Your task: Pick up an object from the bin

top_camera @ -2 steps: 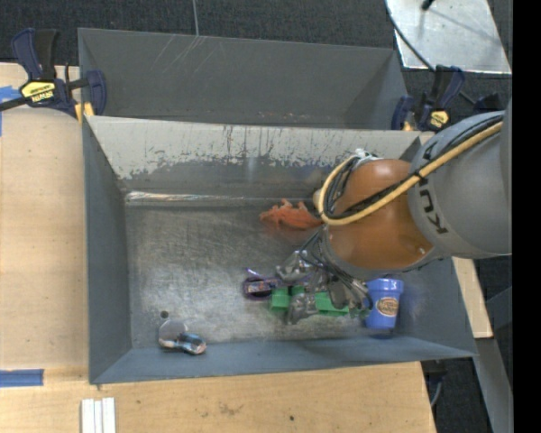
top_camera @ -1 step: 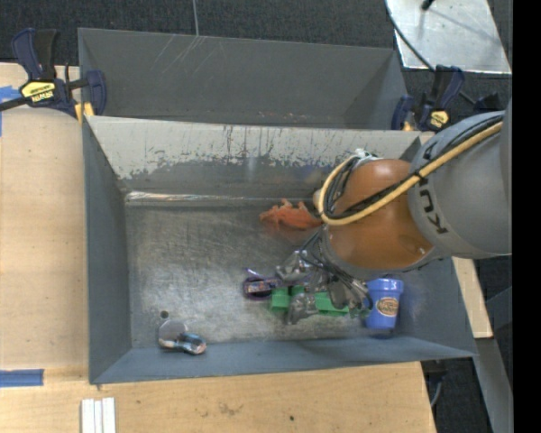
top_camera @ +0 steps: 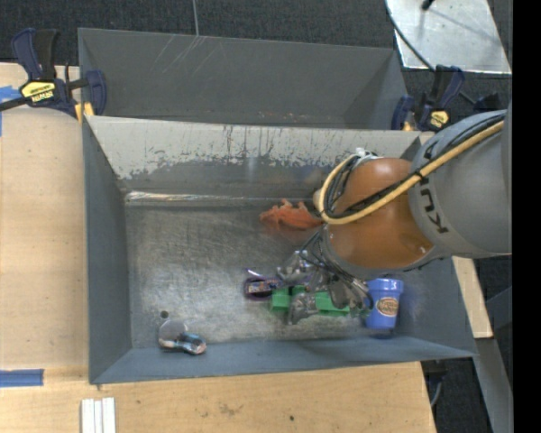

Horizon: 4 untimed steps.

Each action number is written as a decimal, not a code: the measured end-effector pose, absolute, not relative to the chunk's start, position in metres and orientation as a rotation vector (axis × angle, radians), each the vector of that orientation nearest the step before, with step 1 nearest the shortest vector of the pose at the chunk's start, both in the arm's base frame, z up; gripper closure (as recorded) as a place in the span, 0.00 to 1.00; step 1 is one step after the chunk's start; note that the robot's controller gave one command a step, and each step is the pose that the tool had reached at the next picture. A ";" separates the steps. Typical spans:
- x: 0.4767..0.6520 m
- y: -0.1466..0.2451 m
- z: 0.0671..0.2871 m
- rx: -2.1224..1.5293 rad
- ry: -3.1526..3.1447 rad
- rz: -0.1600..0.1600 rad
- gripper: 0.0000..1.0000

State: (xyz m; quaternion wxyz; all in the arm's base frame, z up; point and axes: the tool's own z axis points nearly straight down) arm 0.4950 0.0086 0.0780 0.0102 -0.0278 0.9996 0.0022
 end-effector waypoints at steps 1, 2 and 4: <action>0.492 0.007 0.088 -0.087 3.138 0.002 1.00; 0.491 0.007 0.104 -0.086 3.144 0.001 1.00; 0.493 0.007 0.133 -0.086 3.138 0.001 1.00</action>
Offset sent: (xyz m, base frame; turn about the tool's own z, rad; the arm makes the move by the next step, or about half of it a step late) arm 0.0002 0.0000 0.0650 -0.0001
